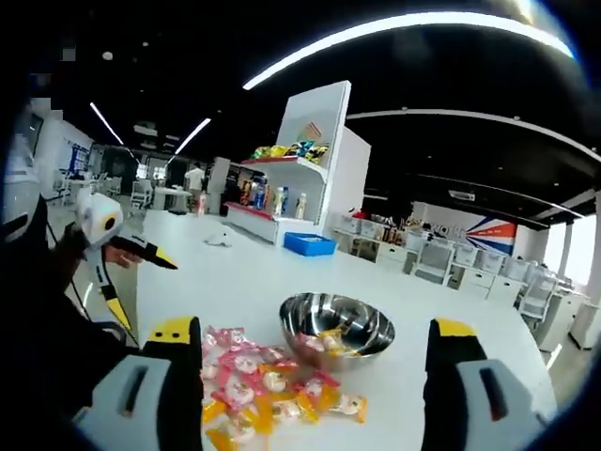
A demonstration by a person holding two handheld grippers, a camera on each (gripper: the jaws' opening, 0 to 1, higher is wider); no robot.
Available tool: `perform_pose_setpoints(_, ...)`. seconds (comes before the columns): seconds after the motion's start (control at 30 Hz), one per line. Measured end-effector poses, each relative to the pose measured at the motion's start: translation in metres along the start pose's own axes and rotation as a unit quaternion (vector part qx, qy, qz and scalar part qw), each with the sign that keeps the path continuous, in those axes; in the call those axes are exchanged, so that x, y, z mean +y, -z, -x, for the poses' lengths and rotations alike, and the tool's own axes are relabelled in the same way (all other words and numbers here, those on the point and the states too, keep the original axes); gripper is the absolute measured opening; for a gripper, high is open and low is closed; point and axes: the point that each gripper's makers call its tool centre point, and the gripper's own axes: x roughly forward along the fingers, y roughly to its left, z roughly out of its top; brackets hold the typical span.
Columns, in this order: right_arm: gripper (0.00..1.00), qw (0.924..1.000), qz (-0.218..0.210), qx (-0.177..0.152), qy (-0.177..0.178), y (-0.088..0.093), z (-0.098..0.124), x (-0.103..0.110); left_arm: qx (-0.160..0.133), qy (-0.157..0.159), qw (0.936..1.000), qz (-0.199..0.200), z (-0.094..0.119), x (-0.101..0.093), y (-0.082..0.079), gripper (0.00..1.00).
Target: Pick up the marshmallows scattered on the table and place them into the bowl on the table
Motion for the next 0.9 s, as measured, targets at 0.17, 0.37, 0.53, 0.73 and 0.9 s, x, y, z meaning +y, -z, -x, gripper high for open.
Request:
perform_pose_setpoints(0.17,0.92,0.9992,-0.026,0.021,-0.021,0.023,0.018,0.014,-0.001,0.002,1.0000,-0.005,0.001,-0.002,-0.002,0.89)
perform_pose_setpoints(0.37,0.89,0.9967,-0.021,0.078,-0.012,0.057,0.041,0.010,-0.004,-0.004,1.0000,-0.007,0.001,0.001,-0.006,0.89)
perform_pose_setpoints(0.53,0.88,0.9947,-0.031,0.097,-0.012,0.070,0.050,0.010,-0.004,-0.004,0.9999,-0.010,0.000,0.000,-0.007,0.89)
perform_pose_setpoints(0.73,0.86,0.9931,-0.026,0.110,-0.033,0.080,0.046,0.017,-0.009,-0.001,0.9998,-0.018,-0.001,-0.002,-0.010,0.89)
perform_pose_setpoints(0.9,0.86,0.9928,-0.026,0.110,-0.039,0.079,0.041,0.021,-0.014,0.002,0.9997,-0.019,-0.004,-0.001,-0.010,0.89)
